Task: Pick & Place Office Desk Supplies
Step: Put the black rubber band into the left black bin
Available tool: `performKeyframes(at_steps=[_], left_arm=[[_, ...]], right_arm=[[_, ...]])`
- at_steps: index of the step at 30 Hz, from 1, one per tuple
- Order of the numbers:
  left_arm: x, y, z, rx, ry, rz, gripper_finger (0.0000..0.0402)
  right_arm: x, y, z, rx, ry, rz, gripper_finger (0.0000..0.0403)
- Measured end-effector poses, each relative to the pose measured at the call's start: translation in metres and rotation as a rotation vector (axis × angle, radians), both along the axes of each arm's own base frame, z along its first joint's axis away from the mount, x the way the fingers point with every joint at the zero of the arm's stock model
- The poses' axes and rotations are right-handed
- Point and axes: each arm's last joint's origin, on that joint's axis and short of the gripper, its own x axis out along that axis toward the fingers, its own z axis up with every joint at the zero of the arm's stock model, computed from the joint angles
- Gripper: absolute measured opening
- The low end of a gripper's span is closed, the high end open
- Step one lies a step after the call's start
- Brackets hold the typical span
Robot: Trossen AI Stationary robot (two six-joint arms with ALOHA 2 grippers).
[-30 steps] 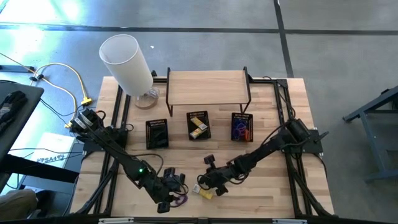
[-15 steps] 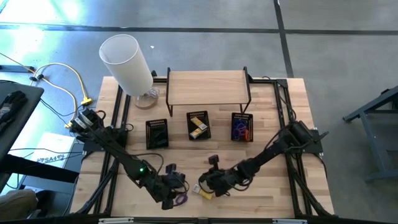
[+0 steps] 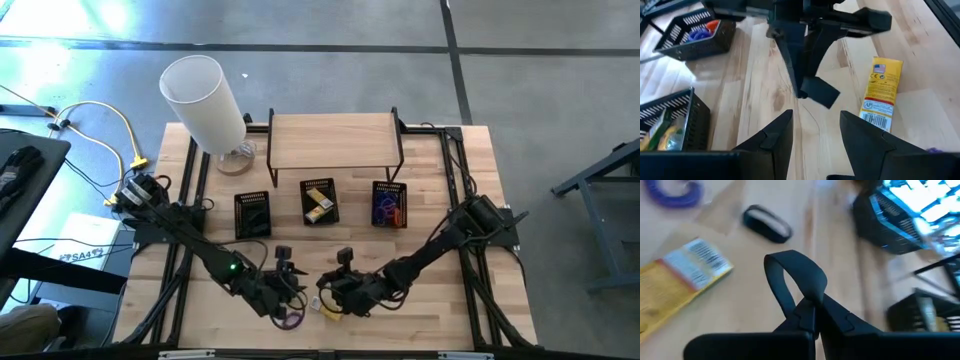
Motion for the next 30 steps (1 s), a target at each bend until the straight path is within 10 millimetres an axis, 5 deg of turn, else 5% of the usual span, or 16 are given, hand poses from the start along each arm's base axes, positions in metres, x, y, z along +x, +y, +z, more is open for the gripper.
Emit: performKeyframes(at_steps=[6,30], left_arm=[[0.006,0.009,0.000,-0.058,-0.006,0.071,0.0154],[0.011,0.018,-0.001,-0.125,-0.002,0.123,0.0154]], right_arm=[[0.008,-0.009,0.008,-0.083,-0.116,-0.122,0.0003],[0.013,-0.009,0.016,-0.114,-0.181,-0.124,0.0003]])
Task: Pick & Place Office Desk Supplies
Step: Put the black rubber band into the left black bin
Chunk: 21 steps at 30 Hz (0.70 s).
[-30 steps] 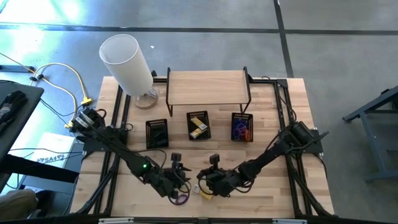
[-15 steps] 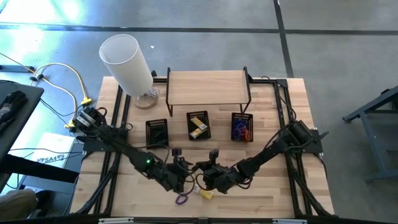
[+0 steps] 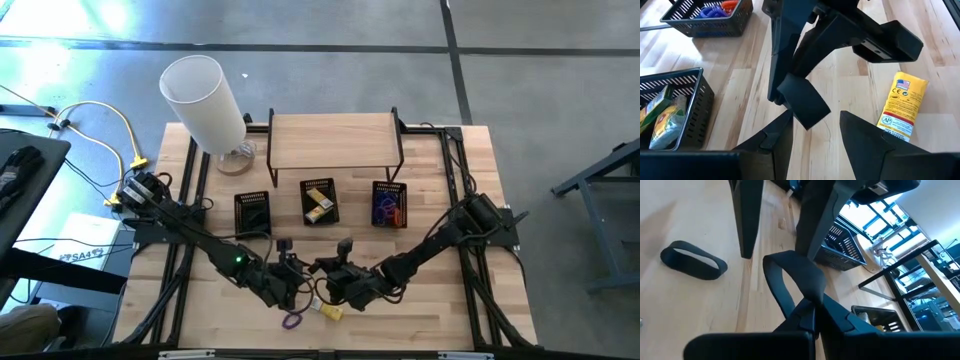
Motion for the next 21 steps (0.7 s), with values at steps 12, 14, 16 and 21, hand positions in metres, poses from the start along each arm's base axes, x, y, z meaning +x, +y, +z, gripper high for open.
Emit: performKeyframes(at_steps=[12,14,16,21], left_arm=[[0.0004,-0.0001,0.0004,-0.004,-0.005,-0.001,0.0154],[0.0004,-0.0001,0.0004,-0.004,-0.005,-0.001,0.0154],[0.0004,-0.0001,0.0004,-0.004,-0.005,-0.001,0.0154],[0.0004,-0.0001,0.0004,-0.004,-0.005,-0.001,0.0154]], right_arm=[[0.0002,0.0007,-0.0003,0.014,0.006,0.022,0.0003],[0.0002,0.0007,-0.0003,0.015,0.006,0.022,0.0003],[0.0002,0.0007,-0.0003,0.015,0.006,0.022,0.0003],[0.0002,0.0007,-0.0003,0.015,0.006,0.022,0.0003]])
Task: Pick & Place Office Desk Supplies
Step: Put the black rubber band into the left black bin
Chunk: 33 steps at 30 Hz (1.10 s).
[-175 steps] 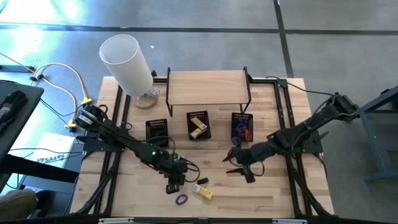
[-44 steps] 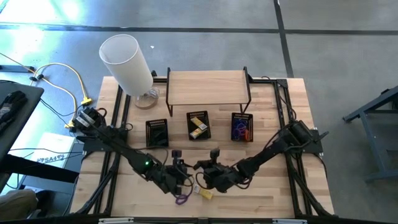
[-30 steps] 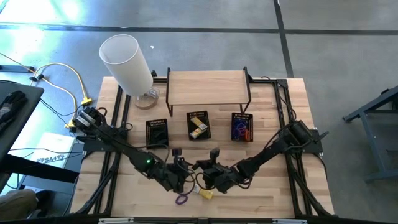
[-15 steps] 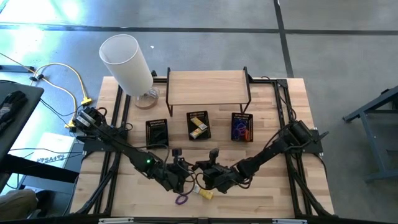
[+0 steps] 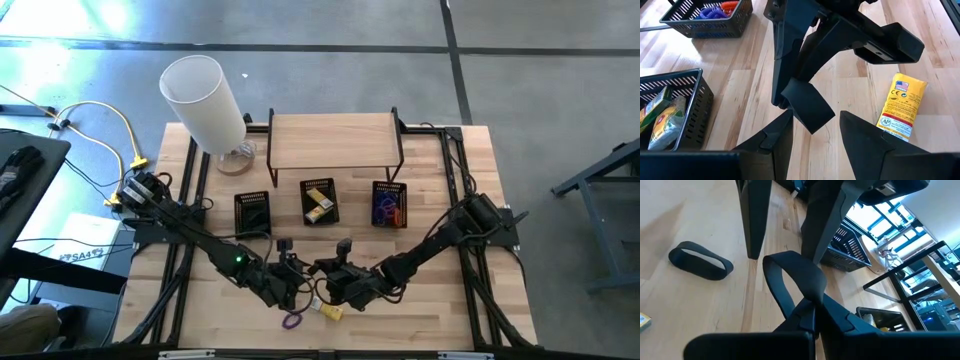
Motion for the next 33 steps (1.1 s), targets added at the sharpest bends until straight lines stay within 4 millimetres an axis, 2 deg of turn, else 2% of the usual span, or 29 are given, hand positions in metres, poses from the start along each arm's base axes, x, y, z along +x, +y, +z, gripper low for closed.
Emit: performKeyframes(at_steps=[24,28,33], left_arm=[[0.002,0.004,0.000,0.004,-0.001,0.017,0.0152],[0.005,0.007,-0.003,0.008,0.005,0.030,0.0131],[0.009,0.009,-0.013,0.026,0.031,0.039,0.0081]], right_arm=[[0.002,-0.003,0.001,-0.020,-0.002,-0.003,0.0003],[0.003,-0.005,0.001,-0.022,-0.002,-0.008,0.0003],[0.003,-0.006,0.001,-0.028,-0.001,-0.014,0.0003]])
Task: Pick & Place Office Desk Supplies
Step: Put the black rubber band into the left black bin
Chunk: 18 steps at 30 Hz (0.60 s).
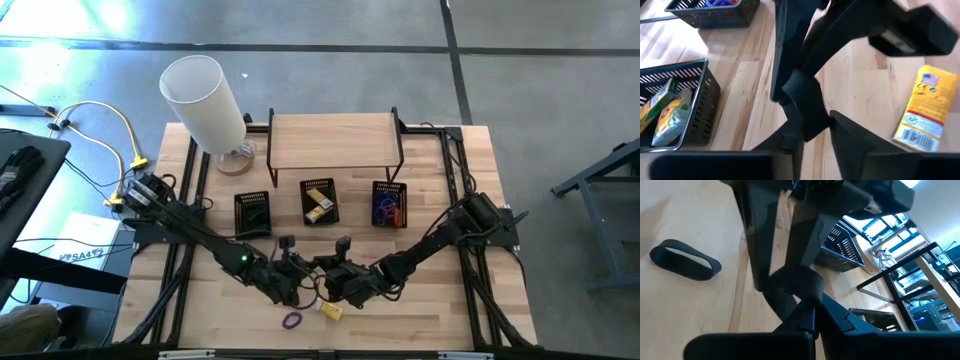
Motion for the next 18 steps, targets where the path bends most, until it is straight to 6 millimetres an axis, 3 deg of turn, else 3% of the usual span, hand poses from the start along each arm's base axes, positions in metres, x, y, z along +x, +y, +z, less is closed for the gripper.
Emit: performKeyframes(at_steps=[7,18], left_arm=[[-0.0003,-0.0004,-0.0003,0.024,-0.013,0.024,0.0008],[-0.0010,-0.0013,-0.0001,0.031,-0.018,0.029,0.0001]], right_arm=[[0.0007,-0.0017,-0.0006,0.009,0.003,-0.003,0.0003],[-0.0010,0.0009,-0.0009,0.042,-0.010,-0.013,0.0014]])
